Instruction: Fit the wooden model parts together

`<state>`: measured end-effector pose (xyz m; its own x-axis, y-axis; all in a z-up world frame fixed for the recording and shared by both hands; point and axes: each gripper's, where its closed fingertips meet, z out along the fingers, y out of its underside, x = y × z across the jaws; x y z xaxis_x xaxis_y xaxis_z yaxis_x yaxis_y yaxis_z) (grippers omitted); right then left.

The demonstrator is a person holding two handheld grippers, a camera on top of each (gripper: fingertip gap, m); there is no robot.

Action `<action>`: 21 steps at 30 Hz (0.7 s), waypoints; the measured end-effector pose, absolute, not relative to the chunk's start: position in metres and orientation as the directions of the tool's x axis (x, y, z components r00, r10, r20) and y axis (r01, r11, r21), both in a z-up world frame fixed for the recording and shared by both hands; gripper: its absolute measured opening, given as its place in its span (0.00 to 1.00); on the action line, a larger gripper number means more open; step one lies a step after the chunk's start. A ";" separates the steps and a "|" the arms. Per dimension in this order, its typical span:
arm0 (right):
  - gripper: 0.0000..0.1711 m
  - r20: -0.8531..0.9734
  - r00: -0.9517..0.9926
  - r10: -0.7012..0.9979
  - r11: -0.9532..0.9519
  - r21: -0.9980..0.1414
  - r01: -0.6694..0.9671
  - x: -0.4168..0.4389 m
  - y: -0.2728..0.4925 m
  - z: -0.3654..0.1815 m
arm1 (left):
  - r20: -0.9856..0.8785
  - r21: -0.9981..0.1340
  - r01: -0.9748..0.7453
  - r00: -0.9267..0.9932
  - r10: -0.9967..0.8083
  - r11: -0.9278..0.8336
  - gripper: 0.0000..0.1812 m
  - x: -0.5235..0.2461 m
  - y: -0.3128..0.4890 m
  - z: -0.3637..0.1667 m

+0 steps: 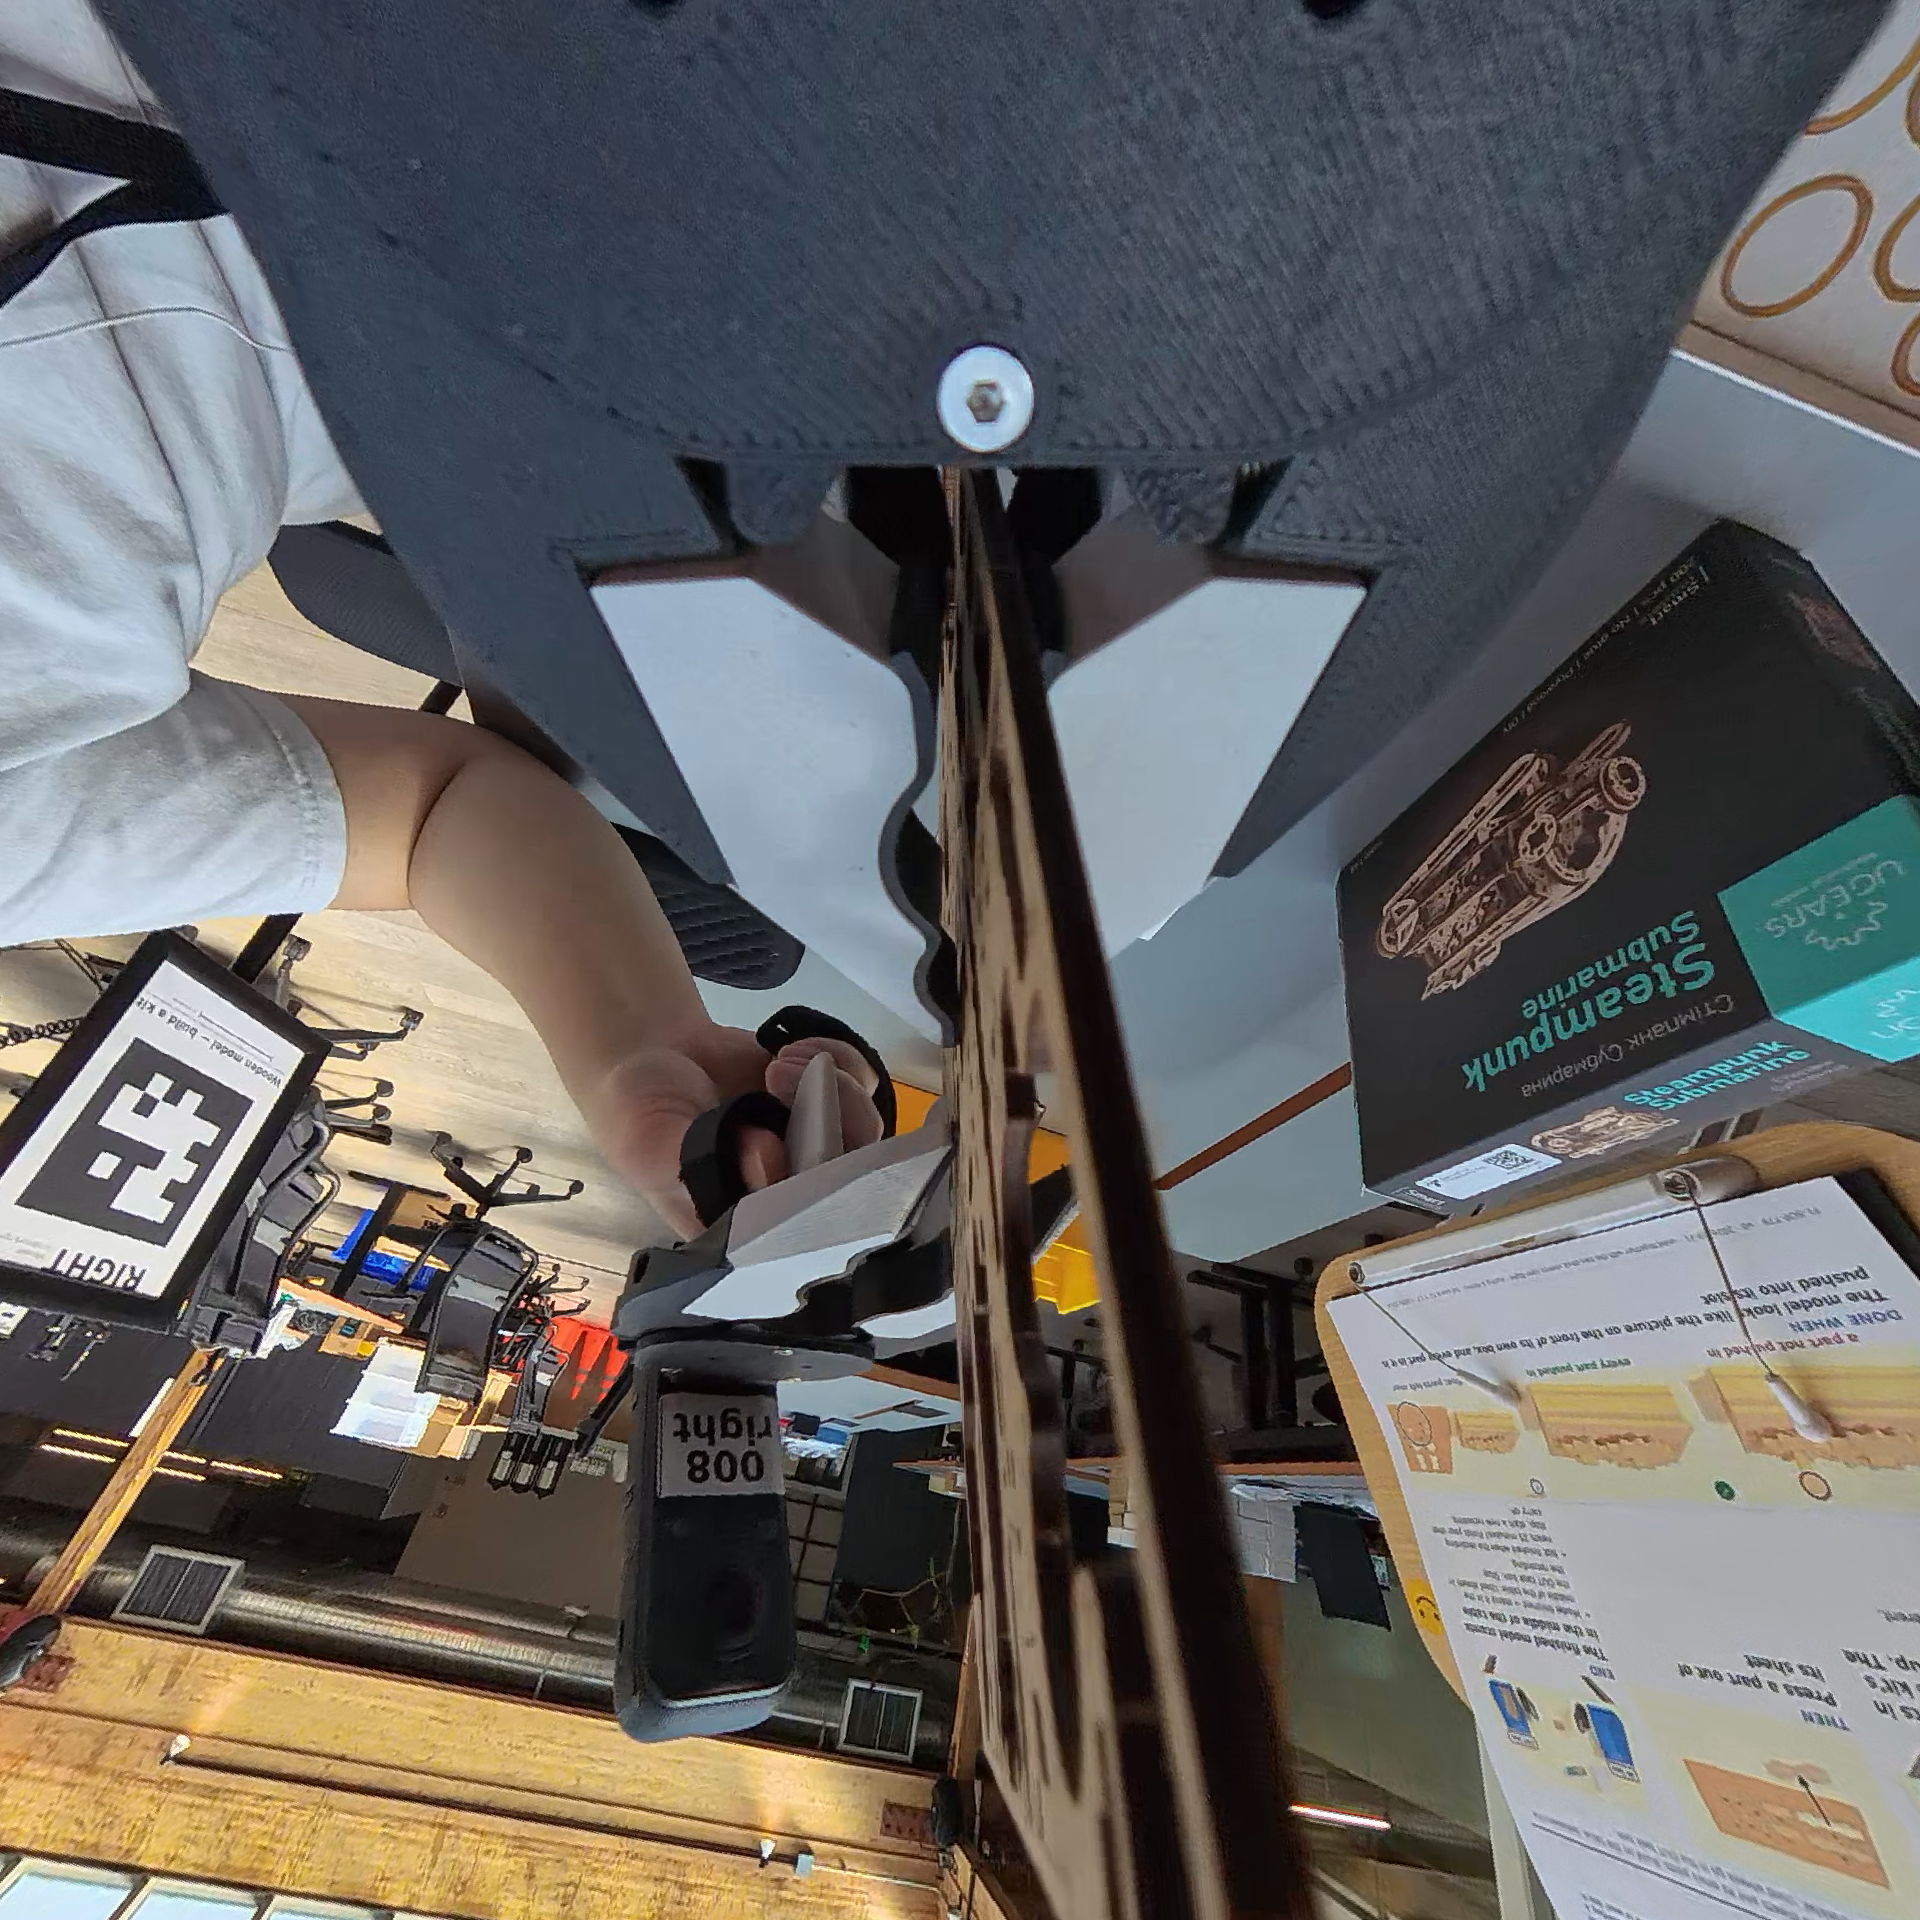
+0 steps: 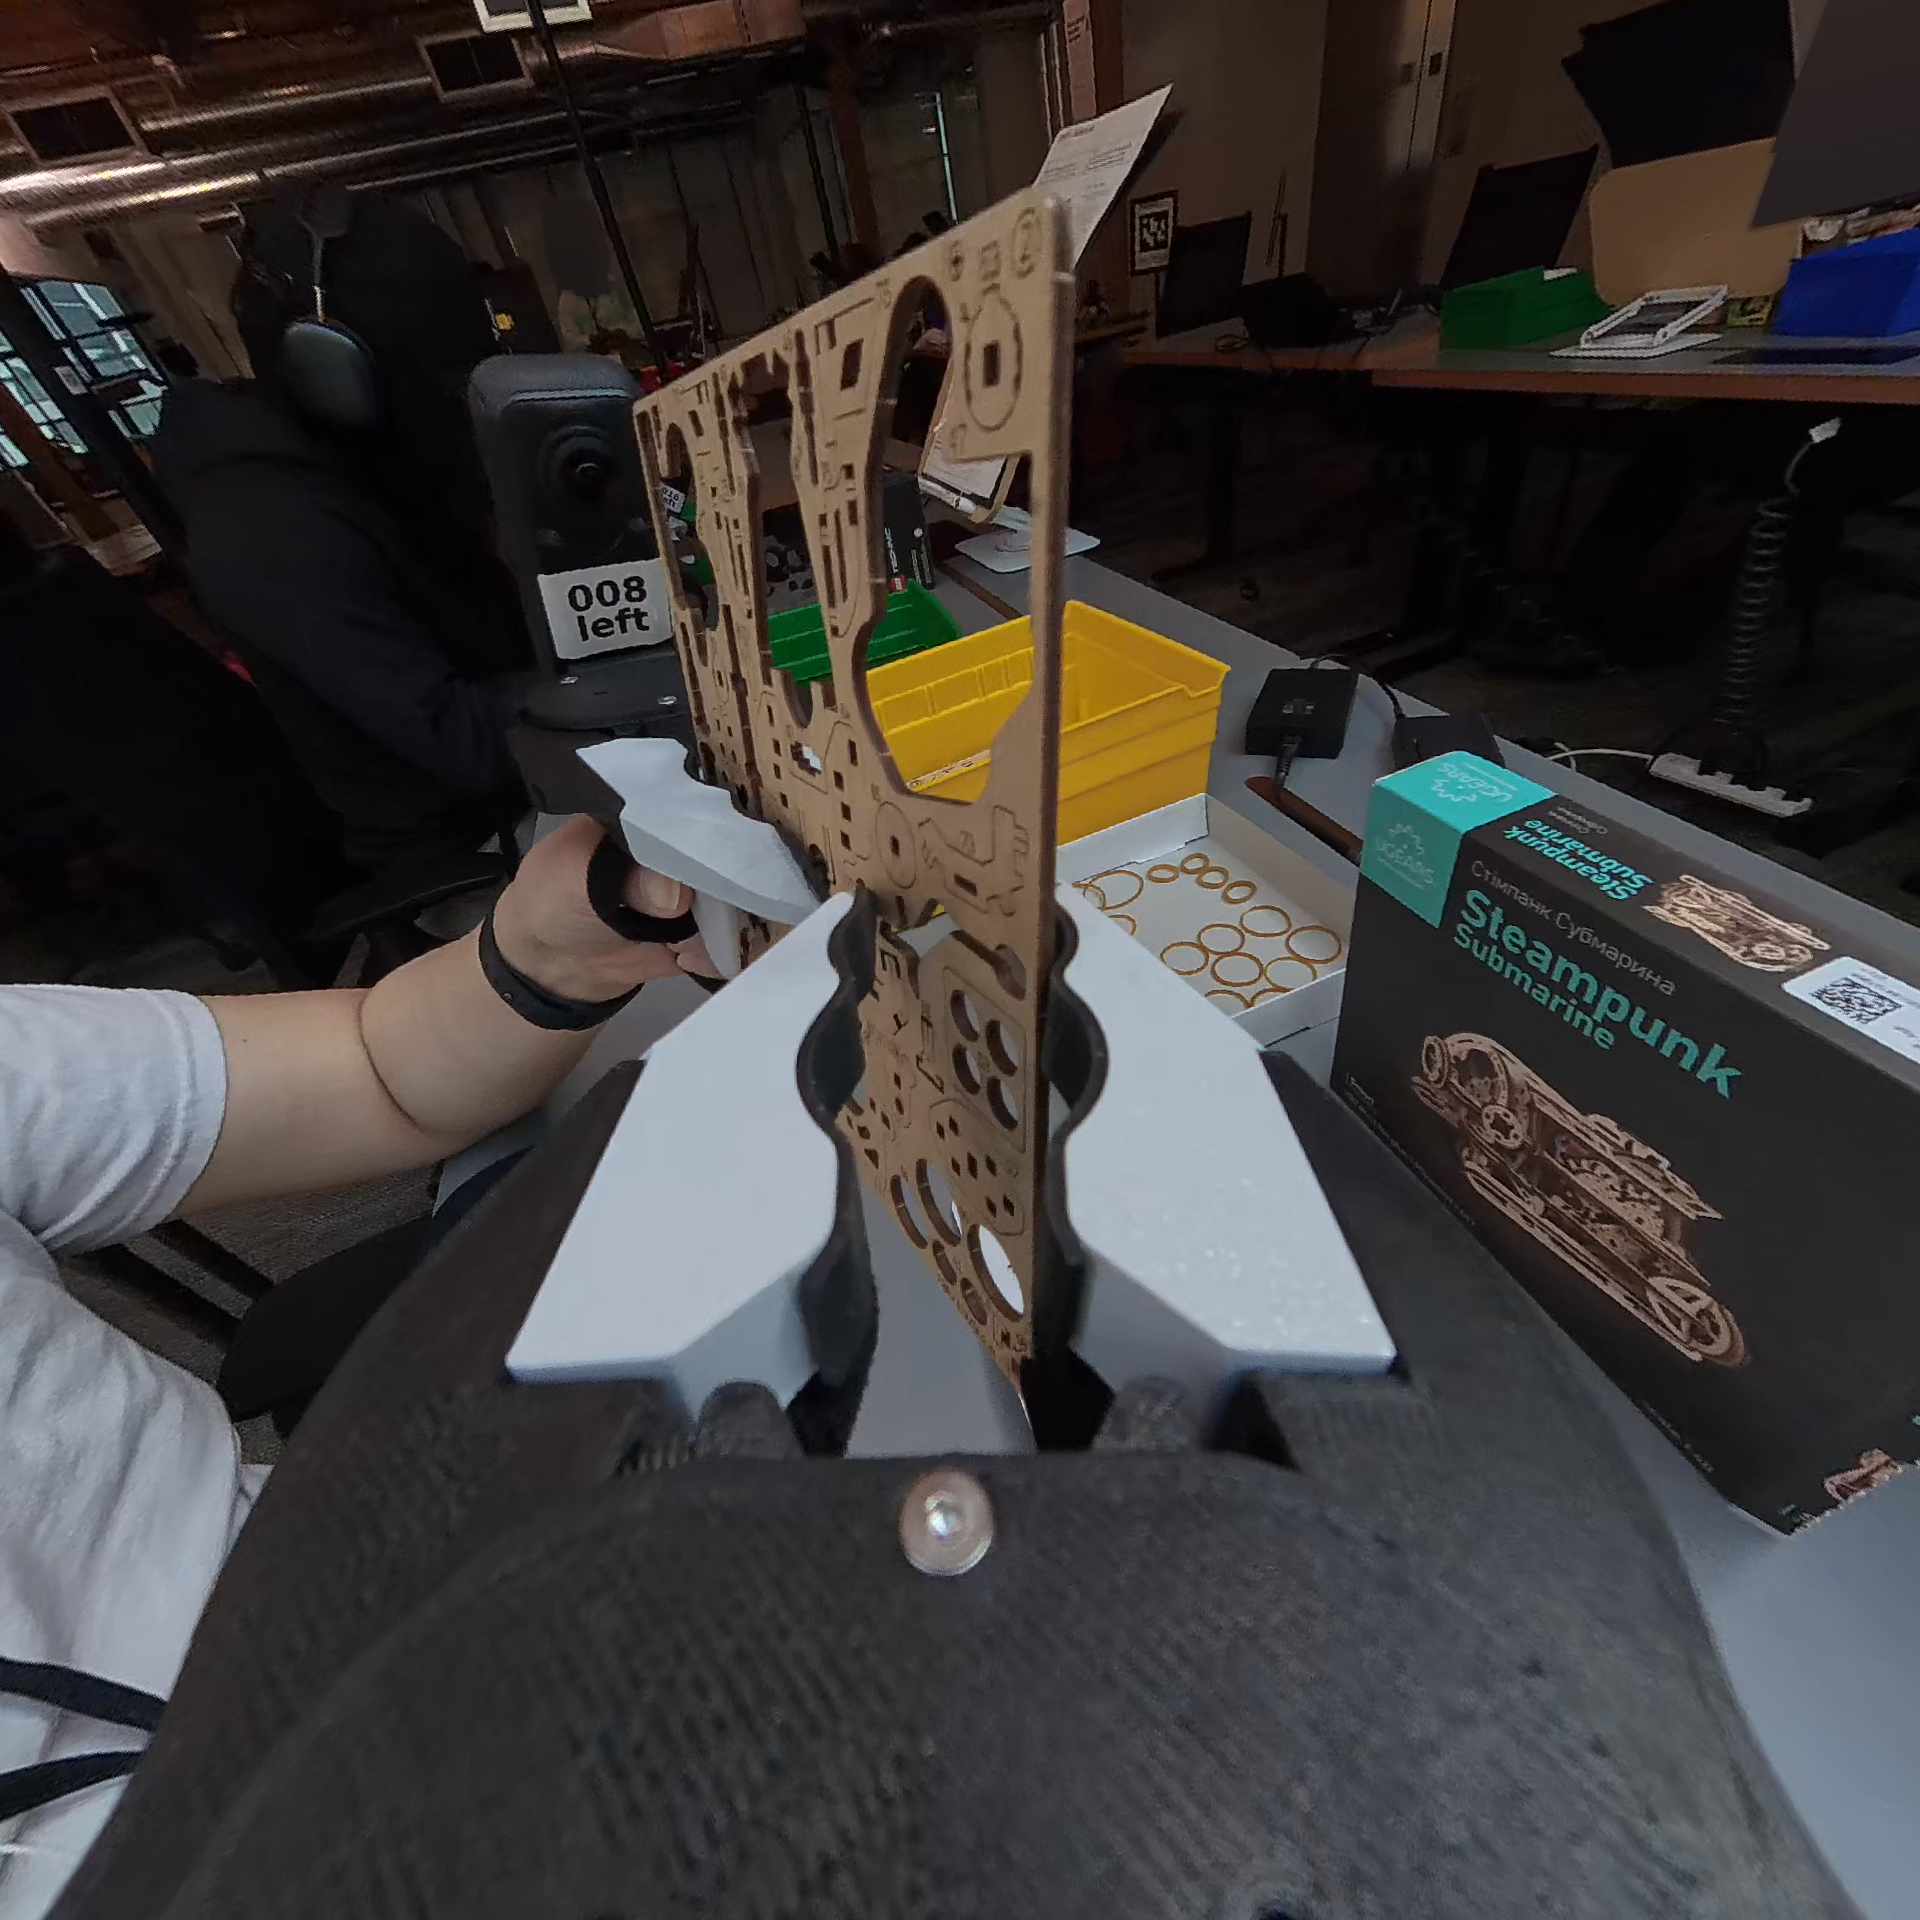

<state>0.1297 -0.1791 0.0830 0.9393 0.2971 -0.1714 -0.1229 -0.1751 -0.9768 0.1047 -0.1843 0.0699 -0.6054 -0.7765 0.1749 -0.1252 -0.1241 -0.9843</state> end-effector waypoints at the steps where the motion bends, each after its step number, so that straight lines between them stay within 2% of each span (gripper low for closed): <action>1: 0.18 -0.163 0.943 0.289 -0.174 -0.978 -0.116 0.130 -0.179 0.083 | 0.172 -0.985 -0.122 -0.603 -0.779 -0.123 0.01 0.105 -0.185 0.070; 3: 0.21 -0.149 0.951 0.271 -0.179 -0.978 -0.102 0.131 -0.179 0.082 | 0.167 -0.986 -0.124 -0.598 -0.784 -0.115 0.01 0.105 -0.186 0.069; 8: 0.22 -0.153 0.950 0.271 -0.177 -0.978 -0.107 0.131 -0.178 0.081 | 0.171 -0.985 -0.124 -0.591 -0.788 -0.120 0.01 0.105 -0.186 0.069; 10: 0.26 -0.154 0.949 0.274 -0.190 -0.976 -0.104 0.130 -0.178 0.080 | 0.173 -0.985 -0.124 -0.588 -0.790 -0.123 0.00 0.106 -0.185 0.069; 12: 0.23 -0.129 0.960 0.248 -0.186 -0.979 -0.084 0.133 -0.177 0.079 | 0.177 -0.984 -0.124 -0.589 -0.788 -0.128 0.01 0.106 -0.185 0.069; 21: 0.25 -0.141 0.960 0.243 -0.201 -0.975 -0.092 0.135 -0.175 0.075 | 0.153 -0.988 -0.113 -0.571 -0.806 -0.108 0.01 0.107 -0.188 0.067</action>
